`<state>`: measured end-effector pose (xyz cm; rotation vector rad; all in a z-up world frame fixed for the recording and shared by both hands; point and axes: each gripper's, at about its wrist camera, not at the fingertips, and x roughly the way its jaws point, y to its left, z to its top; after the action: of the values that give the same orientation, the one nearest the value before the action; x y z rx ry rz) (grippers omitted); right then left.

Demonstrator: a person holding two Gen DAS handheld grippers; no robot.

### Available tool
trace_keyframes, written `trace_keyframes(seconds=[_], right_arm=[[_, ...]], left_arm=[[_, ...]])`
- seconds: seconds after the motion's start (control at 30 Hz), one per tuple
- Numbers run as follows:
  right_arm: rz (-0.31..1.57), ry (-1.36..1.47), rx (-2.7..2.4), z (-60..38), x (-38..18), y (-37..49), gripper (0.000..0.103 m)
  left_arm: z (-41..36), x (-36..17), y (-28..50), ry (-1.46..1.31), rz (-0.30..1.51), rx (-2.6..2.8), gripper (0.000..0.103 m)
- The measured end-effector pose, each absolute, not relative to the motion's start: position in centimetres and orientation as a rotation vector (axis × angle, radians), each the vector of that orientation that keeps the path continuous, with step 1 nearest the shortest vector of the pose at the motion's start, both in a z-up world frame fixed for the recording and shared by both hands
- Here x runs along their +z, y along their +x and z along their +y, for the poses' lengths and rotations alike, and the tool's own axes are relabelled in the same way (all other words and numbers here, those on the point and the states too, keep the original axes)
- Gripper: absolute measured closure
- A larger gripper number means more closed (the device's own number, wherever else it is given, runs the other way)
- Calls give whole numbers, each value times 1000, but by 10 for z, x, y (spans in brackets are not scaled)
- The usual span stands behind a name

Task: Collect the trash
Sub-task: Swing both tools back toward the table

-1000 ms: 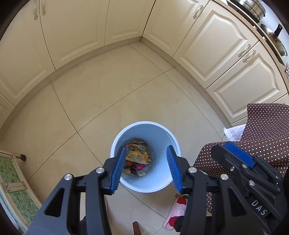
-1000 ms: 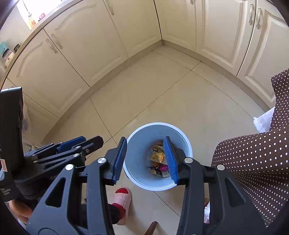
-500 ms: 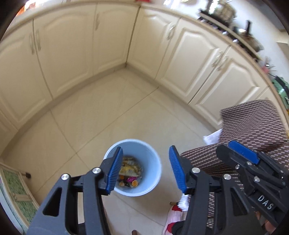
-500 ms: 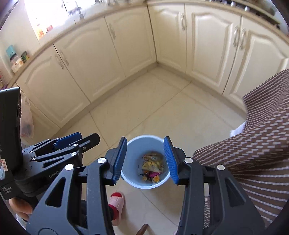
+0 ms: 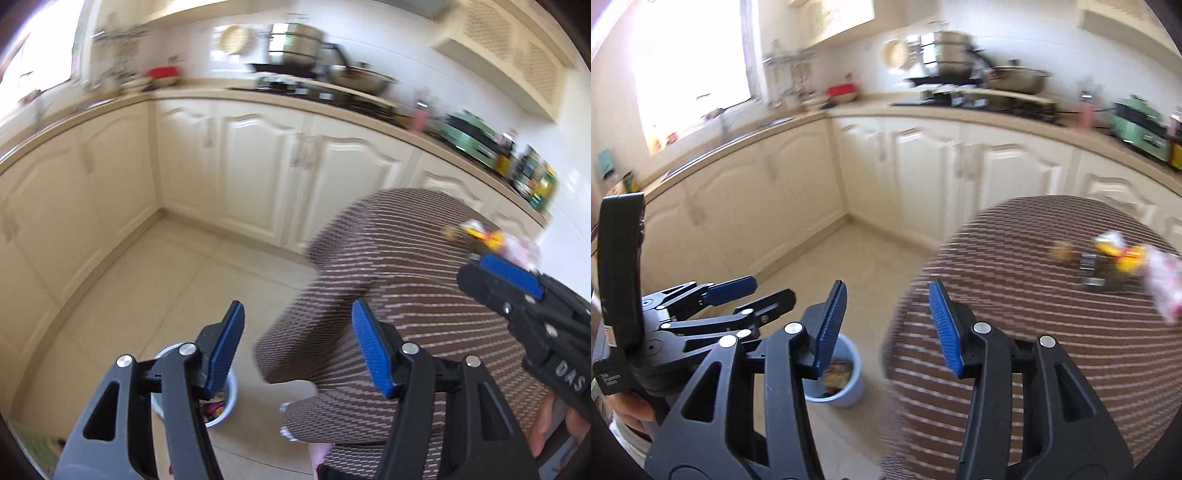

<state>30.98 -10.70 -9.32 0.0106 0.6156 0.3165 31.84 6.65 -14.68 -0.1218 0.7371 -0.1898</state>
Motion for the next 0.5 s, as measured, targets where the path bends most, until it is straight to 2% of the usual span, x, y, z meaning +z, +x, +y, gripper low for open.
trace_keyframes(seconds=[0.23, 0.5], right_arm=[[592, 60, 133, -214, -88, 305, 55], [635, 76, 15, -291, -106, 325, 54]], left_arm=[[-45, -138, 347, 1, 769, -319, 39], [-122, -147, 399, 52, 819, -384, 39]])
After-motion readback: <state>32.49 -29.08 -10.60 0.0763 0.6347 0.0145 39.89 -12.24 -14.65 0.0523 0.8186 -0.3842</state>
